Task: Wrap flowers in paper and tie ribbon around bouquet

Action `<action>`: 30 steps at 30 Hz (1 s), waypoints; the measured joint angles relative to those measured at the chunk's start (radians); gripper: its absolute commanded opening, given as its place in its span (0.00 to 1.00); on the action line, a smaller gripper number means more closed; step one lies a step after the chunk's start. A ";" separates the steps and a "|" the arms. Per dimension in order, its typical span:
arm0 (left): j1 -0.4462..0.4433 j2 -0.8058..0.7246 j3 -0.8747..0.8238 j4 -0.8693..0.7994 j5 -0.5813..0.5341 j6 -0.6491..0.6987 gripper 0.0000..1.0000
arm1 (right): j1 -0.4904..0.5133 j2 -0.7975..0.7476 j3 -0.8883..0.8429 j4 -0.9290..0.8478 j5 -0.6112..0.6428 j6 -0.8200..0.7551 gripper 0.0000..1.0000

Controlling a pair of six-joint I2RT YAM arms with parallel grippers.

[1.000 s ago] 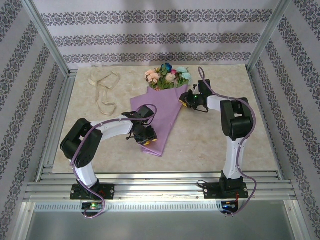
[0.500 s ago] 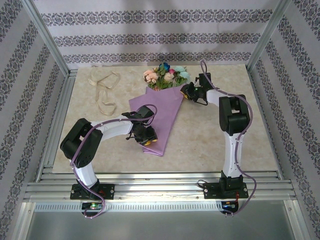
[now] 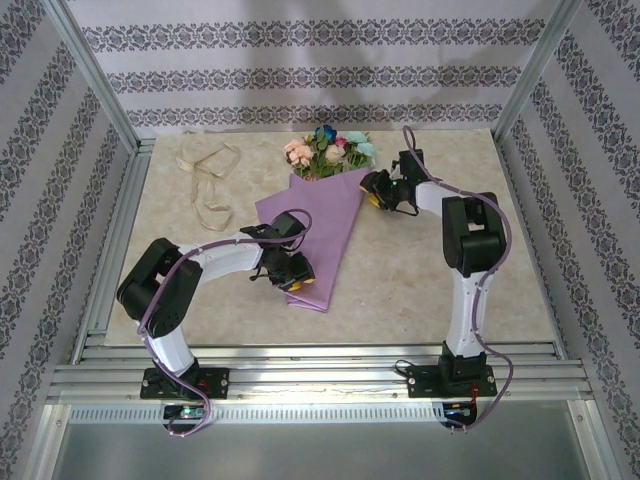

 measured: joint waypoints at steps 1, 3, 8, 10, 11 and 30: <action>0.000 0.000 -0.005 0.007 0.003 0.000 0.33 | 0.013 -0.047 -0.059 0.000 -0.003 0.009 0.50; 0.000 0.000 -0.007 0.016 0.006 -0.002 0.33 | 0.051 -0.124 -0.158 0.004 -0.006 0.026 0.50; 0.000 0.006 -0.008 0.032 0.025 -0.002 0.33 | 0.190 -0.258 -0.367 0.018 -0.010 0.076 0.50; 0.001 0.006 -0.008 0.034 0.027 -0.002 0.33 | 0.221 -0.270 -0.406 0.017 -0.010 0.095 0.46; 0.003 0.007 -0.008 0.035 0.029 -0.002 0.33 | 0.231 -0.269 -0.417 0.018 -0.009 0.104 0.42; 0.007 0.020 0.000 0.041 0.037 0.009 0.33 | 0.226 -0.320 -0.474 0.009 -0.002 0.076 0.47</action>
